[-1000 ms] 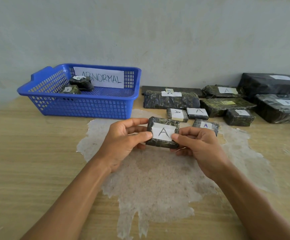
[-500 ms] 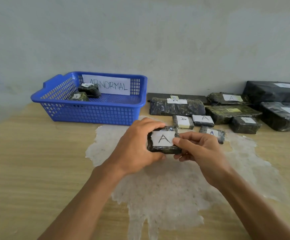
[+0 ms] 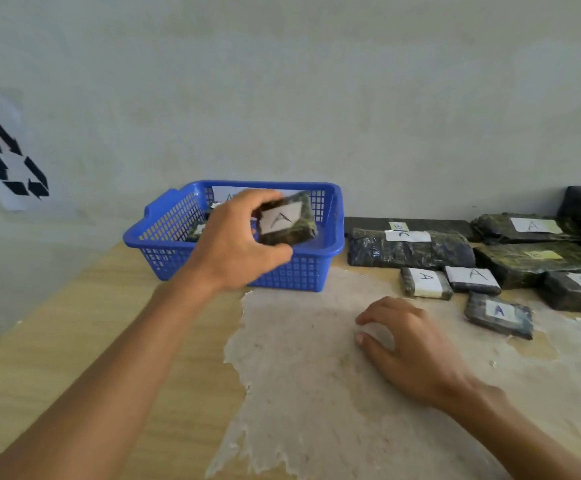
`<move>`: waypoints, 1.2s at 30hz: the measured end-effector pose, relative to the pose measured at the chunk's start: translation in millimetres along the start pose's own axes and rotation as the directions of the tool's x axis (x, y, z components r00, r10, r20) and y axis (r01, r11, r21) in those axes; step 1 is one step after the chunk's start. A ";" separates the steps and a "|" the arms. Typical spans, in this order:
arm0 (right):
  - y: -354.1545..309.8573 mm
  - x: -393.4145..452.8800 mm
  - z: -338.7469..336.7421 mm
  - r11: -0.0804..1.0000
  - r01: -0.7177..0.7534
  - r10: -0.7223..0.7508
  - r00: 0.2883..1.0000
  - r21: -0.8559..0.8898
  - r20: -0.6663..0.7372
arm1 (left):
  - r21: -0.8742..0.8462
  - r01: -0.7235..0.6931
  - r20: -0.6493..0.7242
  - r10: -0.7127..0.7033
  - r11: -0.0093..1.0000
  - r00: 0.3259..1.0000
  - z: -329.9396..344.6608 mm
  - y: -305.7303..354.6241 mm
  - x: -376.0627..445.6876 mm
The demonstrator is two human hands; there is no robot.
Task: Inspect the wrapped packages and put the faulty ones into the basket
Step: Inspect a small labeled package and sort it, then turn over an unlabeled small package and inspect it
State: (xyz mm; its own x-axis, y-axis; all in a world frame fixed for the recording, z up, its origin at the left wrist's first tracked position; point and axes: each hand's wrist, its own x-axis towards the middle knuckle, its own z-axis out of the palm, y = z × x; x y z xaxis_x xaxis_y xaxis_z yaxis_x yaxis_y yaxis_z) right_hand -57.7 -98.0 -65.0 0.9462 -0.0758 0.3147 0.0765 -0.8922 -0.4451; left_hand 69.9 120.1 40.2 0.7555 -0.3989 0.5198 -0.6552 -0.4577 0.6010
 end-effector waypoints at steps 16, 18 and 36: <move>8.4 25.4 29.8 0.993 0.112 -0.117 0.983 -0.045 -0.140 | 0.659 -0.097 0.485 -0.324 0.746 0.812 54.5 -106.5 144.2; 9.8 26.4 30.6 0.992 0.118 -0.122 0.981 -0.031 -0.151 | 0.703 -0.124 0.496 -0.357 0.700 0.792 57.9 -114.3 147.6; 8.8 25.8 22.6 0.991 0.081 -0.074 0.995 0.105 -0.066 | 0.407 -0.163 0.243 0.065 0.899 0.968 57.2 -34.1 134.7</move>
State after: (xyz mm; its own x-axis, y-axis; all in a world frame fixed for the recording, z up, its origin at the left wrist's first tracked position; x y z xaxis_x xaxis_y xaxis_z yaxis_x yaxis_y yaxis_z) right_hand -25.5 -97.7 -79.8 0.9152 -0.0383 0.4011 0.1855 -0.8437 -0.5038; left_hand 193.9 36.5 55.0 0.6880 -0.6089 0.3950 -0.7126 -0.6698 0.2087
